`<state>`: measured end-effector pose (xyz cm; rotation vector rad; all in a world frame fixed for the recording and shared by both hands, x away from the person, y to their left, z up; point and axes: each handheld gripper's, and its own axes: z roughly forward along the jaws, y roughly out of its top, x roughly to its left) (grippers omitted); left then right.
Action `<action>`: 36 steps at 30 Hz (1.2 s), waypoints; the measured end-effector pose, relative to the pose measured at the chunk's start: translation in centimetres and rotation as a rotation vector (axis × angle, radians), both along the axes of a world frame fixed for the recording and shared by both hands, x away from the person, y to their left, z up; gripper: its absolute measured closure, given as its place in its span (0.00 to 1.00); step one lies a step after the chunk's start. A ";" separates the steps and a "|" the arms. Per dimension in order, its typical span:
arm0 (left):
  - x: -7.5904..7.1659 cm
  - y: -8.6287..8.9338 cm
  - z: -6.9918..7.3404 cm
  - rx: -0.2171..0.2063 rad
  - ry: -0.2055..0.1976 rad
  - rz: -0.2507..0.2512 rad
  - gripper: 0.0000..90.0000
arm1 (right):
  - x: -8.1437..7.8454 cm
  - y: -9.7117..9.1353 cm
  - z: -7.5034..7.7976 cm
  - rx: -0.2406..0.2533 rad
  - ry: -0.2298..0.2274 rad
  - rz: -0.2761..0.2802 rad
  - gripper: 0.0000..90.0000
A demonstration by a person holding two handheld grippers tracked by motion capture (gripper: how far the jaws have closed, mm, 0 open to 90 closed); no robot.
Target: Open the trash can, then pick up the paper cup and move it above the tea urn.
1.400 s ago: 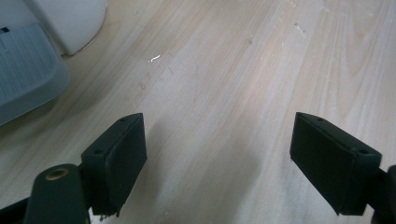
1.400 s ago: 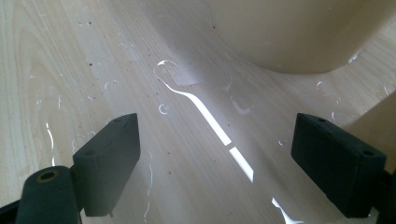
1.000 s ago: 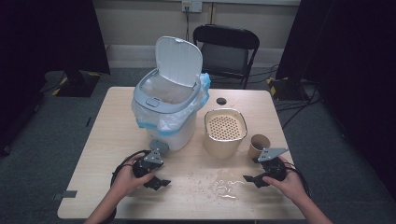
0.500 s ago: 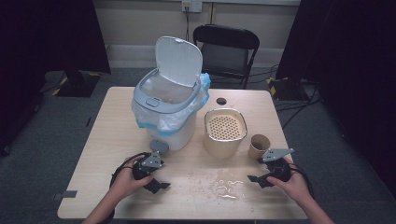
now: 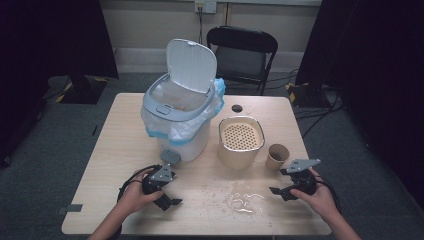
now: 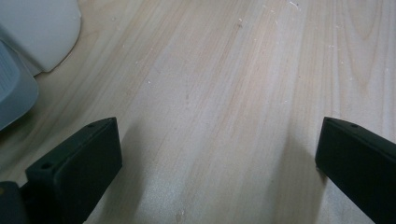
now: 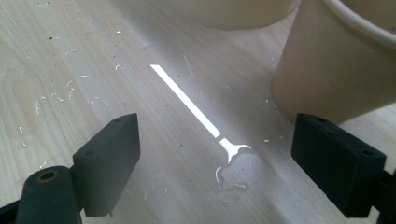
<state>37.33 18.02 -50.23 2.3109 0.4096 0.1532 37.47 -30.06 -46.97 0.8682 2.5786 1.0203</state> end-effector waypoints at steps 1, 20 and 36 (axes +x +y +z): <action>0.0 0.0 0.0 -0.002 -0.002 -0.001 0.00 | -0.1 -0.3 0.0 -0.003 0.003 -0.010 0.17; 0.0 0.0 0.0 0.003 -0.005 -0.003 0.00 | 0.7 -1.1 0.0 -0.002 -0.006 -0.036 0.17; 0.0 0.1 0.0 0.001 0.000 -0.008 0.00 | 1.9 -1.4 0.3 0.000 -0.028 -0.057 0.16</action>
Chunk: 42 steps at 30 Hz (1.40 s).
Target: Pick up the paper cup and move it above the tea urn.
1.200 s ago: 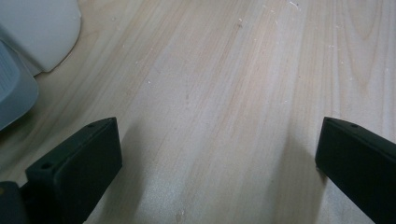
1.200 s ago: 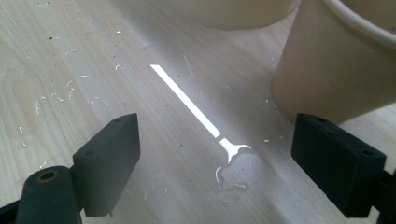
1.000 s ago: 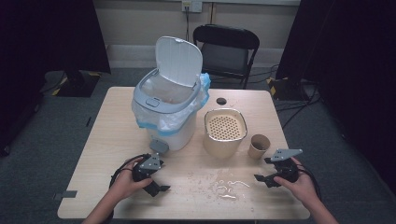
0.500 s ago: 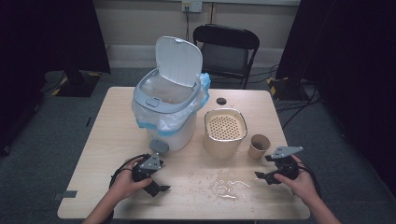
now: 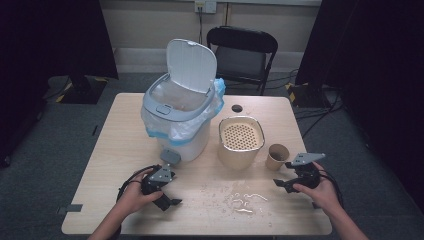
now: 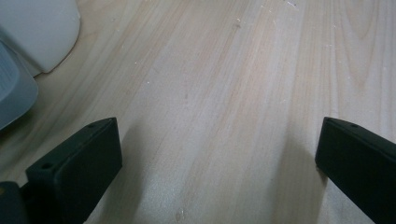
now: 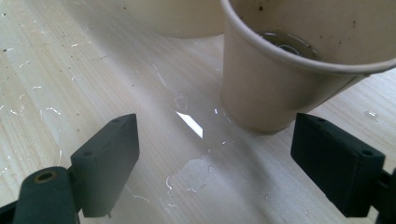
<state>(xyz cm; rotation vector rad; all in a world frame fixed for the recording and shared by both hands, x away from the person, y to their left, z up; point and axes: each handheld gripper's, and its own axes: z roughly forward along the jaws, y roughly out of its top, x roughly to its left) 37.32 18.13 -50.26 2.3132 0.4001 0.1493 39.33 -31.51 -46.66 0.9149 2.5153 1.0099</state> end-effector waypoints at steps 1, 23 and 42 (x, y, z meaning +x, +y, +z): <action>0.0 0.0 0.0 -0.005 -0.002 -0.001 0.00 | 0.1 0.0 0.0 0.003 0.002 0.001 0.16; 0.0 0.0 0.0 -0.002 -0.002 0.002 0.00 | 2.8 -0.7 -1.3 0.065 -0.029 -0.107 0.20; 0.0 0.0 0.0 -0.003 -0.002 -0.001 0.00 | 3.9 0.3 -2.6 0.155 -0.095 -0.135 0.22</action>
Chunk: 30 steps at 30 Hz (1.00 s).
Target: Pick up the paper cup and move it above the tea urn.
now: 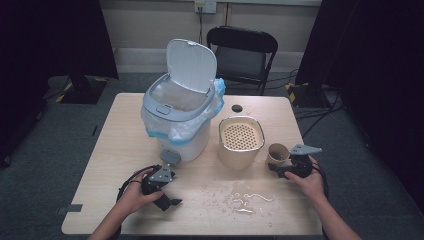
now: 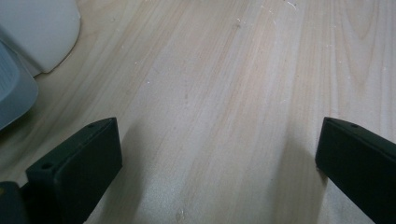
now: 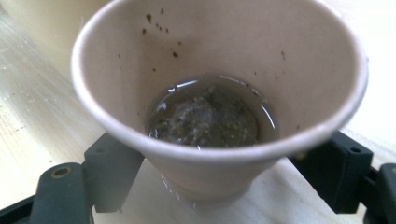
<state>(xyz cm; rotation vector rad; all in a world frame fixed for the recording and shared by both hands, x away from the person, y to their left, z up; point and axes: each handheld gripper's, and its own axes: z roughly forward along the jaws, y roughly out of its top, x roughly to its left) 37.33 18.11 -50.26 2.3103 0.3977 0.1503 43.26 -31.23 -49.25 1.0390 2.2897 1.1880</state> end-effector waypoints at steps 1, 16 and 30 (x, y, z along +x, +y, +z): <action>0.0 0.0 0.0 -0.001 -0.001 0.000 0.00 | 0.0 0.0 0.0 0.000 0.000 0.000 0.22; 0.0 0.0 0.0 -0.004 0.001 -0.002 0.00 | -0.2 0.5 -0.2 0.043 -0.053 -0.016 0.30; 0.0 0.0 0.0 0.005 0.000 0.000 0.00 | -0.2 0.2 1.0 0.025 -0.087 -0.035 0.34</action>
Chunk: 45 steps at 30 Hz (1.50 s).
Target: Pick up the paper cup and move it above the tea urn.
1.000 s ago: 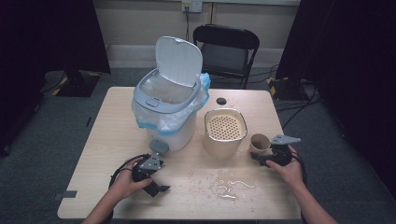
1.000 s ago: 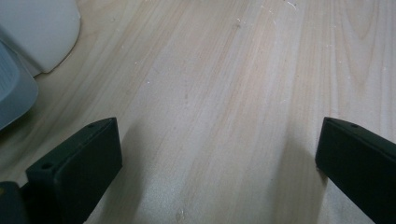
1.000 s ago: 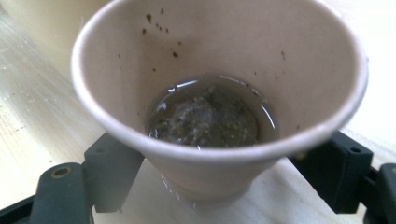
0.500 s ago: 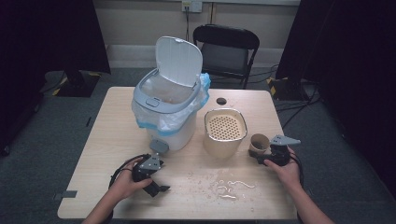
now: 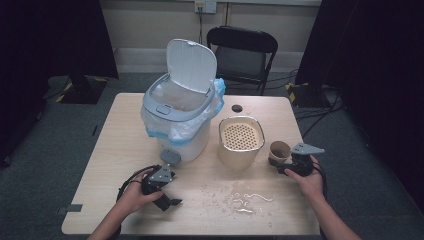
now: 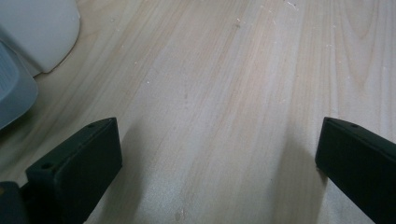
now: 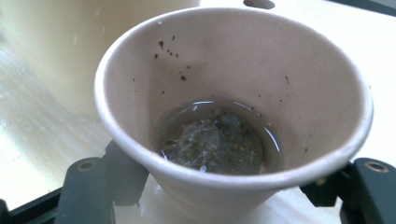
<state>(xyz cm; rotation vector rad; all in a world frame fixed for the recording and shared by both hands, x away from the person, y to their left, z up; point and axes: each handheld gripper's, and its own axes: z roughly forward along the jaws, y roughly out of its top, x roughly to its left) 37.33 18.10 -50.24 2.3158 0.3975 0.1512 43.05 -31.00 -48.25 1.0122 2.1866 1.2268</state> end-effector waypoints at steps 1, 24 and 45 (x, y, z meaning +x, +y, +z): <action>0.0 0.0 0.0 -0.004 0.000 0.000 0.00 | 0.2 0.0 0.2 -0.002 0.000 0.001 0.34; 0.0 0.0 0.0 0.000 0.000 0.000 0.00 | 4.4 2.2 5.9 -0.067 -0.083 -0.020 0.36; 0.0 0.0 0.0 0.001 -0.001 0.000 0.00 | 7.3 3.4 8.0 -0.082 -0.162 -0.062 0.36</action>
